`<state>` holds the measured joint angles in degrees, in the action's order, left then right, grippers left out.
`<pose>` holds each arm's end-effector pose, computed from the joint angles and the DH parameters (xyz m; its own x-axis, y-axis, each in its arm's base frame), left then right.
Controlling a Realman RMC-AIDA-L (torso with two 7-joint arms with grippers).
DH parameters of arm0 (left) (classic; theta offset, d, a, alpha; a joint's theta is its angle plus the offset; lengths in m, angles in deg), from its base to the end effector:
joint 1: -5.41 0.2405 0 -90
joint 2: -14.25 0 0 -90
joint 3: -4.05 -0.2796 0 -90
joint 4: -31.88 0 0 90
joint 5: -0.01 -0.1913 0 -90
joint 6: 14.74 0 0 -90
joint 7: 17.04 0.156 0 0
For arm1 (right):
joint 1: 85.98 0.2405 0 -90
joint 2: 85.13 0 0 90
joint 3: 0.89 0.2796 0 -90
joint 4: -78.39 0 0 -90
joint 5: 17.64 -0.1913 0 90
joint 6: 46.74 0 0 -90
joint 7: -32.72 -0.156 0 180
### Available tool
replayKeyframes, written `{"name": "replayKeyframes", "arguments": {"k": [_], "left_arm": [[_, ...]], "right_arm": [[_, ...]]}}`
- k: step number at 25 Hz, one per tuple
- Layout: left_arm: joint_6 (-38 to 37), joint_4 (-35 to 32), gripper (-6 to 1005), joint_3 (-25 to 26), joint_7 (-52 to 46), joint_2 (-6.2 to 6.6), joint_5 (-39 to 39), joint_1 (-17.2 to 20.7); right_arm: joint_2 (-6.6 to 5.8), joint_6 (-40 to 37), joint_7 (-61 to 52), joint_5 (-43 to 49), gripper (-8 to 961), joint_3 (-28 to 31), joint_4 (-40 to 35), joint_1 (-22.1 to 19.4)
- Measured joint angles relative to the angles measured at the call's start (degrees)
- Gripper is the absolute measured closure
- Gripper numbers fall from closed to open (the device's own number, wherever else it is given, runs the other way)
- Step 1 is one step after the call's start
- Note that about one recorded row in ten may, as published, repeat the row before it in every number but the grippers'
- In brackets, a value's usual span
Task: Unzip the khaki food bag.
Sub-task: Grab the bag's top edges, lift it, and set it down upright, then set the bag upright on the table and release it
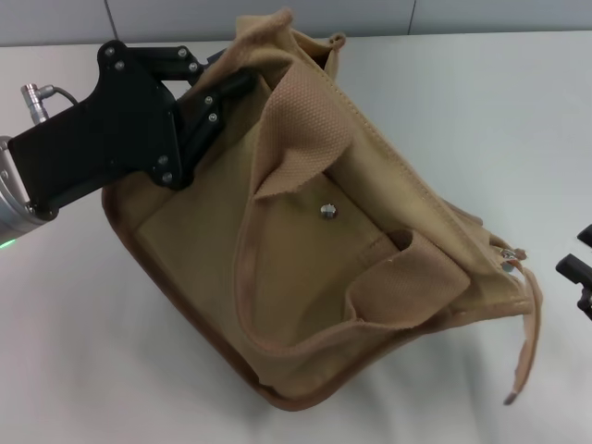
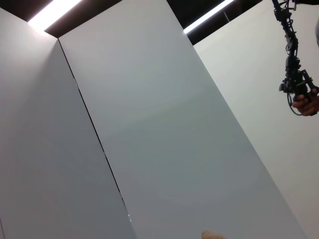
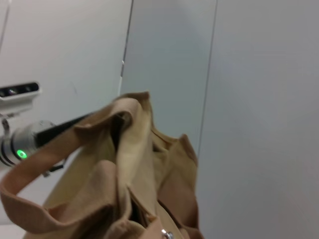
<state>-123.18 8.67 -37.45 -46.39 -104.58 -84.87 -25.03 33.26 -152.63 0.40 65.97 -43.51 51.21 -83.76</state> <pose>-0.2076 0.3024 0.0044 0.5059 -0.4969 0.7051 -0.0141 -0.8221 -0.5692 0.3298 0.1786 0.0131 0.7119 0.1876 -0.6768 -0.3626 -0.7272 -0.5829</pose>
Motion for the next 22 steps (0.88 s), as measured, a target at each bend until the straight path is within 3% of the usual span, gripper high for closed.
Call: {"name": "replayKeyframes", "arguments": {"k": [6, 11, 22], "left_arm": [[0.0, 0.0, 921, 0.0, 0.0, -0.1, 0.0, 0.2], [0.0, 0.0, 921, -0.1, 0.1, -0.1, 0.0, 0.3], [-0.3, 0.1, 921, -0.1, 0.1, -0.09, 0.0, 0.6]], "right_arm": [[-0.95, 2.8, 0.0, 2.3, 608, 0.1, 1.3, 1.2], [0.26, 7.1, -0.1, 5.2, 420, 0.0, 1.4, 3.8], [0.97, 12.7, 4.3, 6.0, 510, -0.5, 7.7, 12.0]]}}
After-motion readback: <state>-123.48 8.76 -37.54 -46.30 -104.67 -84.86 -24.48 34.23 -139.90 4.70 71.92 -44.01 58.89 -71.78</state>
